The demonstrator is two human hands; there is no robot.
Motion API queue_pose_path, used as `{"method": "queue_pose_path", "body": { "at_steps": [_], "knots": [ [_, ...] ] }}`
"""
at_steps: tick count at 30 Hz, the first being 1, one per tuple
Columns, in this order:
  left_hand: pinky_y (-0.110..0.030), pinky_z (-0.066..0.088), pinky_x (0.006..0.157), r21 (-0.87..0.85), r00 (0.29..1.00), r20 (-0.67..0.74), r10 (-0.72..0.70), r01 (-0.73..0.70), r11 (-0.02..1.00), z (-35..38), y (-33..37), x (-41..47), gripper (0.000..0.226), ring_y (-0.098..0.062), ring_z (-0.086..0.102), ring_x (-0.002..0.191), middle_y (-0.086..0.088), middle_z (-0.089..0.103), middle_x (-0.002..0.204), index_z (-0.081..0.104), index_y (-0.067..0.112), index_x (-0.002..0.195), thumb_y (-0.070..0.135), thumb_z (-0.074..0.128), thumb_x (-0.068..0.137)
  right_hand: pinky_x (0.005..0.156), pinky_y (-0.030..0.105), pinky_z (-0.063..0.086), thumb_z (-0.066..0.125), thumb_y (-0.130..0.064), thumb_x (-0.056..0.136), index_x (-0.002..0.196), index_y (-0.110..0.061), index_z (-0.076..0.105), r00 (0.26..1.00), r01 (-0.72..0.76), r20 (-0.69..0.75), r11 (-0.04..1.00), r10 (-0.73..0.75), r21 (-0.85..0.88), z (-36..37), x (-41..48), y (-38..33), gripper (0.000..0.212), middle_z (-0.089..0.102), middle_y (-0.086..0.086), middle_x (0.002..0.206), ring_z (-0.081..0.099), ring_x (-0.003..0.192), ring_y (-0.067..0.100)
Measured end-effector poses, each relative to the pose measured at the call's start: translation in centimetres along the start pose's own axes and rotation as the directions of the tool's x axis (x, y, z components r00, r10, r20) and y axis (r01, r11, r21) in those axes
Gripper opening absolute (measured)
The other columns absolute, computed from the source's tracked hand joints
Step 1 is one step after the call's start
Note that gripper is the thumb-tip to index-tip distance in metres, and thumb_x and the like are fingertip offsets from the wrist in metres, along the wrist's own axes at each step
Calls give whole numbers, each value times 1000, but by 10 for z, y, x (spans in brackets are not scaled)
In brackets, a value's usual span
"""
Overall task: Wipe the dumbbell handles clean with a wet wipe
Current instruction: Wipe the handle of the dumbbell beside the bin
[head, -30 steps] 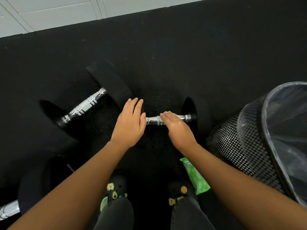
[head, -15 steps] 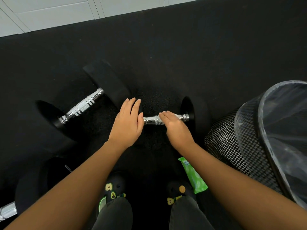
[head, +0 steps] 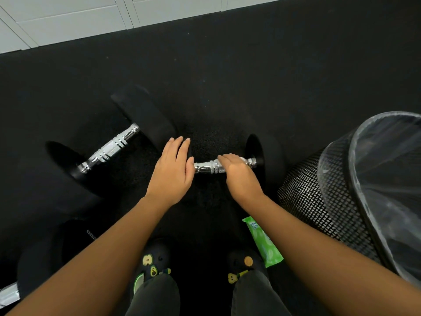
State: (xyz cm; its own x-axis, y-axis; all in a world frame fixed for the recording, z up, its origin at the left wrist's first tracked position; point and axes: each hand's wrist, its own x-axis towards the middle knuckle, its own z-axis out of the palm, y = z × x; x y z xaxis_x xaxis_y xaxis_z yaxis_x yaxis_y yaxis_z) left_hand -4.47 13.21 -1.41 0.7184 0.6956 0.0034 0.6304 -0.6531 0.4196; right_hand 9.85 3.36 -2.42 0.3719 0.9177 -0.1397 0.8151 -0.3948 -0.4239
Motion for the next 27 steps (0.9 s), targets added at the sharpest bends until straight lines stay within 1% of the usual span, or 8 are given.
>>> {"method": "queue_pose_path", "body": {
  "at_steps": [7,12,14,17,20,23,25,27],
  "knots": [
    [-42,17,114,-53,999,-14,-34,33,998,-2,3,3,57,-29,26,140,-13,39,145,43,6,138,36,24,93,71,2,41,45,5,89,116,-16,65,937,-282,-27,803,348,525,-19,-4,0,39,65,-2,110,56,79,0],
    [-31,39,104,-349,995,-100,25,-59,935,-12,40,11,41,-16,39,132,-3,44,140,51,12,132,29,46,95,90,39,52,45,7,89,117,-10,62,860,-336,195,236,471,912,-35,-6,-11,36,66,9,112,62,105,23],
    [-17,44,94,-612,990,39,-132,128,781,-13,60,14,45,-6,47,121,4,47,134,43,19,137,27,52,94,88,41,53,44,8,91,114,-8,61,860,-298,236,71,452,952,-44,-6,-13,33,66,12,108,63,102,26],
    [-17,52,82,-850,858,419,-297,486,204,-14,79,21,39,-9,62,101,0,63,115,44,15,133,21,52,95,85,38,54,45,6,91,117,-6,59,865,-248,231,-20,445,969,-50,-5,-13,32,66,13,108,64,100,24],
    [-27,53,85,-841,821,511,-254,538,48,-13,88,23,27,-17,65,97,-6,68,106,58,6,120,13,45,97,80,33,55,48,5,89,115,-12,61,875,-262,170,149,454,953,-52,-4,-11,33,66,9,103,64,94,19],
    [-32,54,88,-855,833,468,-296,511,86,-7,91,26,23,-20,66,97,-8,70,102,62,5,112,10,47,96,79,25,53,50,1,87,108,-16,65,882,-194,-111,568,457,800,-58,-5,-1,31,65,-1,99,63,92,11],
    [-35,52,90,-853,855,379,-353,471,224,0,88,32,19,-21,67,96,-6,71,99,66,13,104,12,50,95,83,22,47,49,0,86,104,-16,67,827,-142,-386,816,408,560,-63,-6,11,31,64,-3,99,60,96,13],
    [-22,52,82,-768,918,202,-340,364,527,7,83,39,19,-12,66,84,0,71,89,69,20,103,16,52,94,87,15,38,47,-2,87,107,-16,67,761,-180,-495,870,419,460,-67,-7,24,31,64,-3,105,56,103,14]
  ]
}}
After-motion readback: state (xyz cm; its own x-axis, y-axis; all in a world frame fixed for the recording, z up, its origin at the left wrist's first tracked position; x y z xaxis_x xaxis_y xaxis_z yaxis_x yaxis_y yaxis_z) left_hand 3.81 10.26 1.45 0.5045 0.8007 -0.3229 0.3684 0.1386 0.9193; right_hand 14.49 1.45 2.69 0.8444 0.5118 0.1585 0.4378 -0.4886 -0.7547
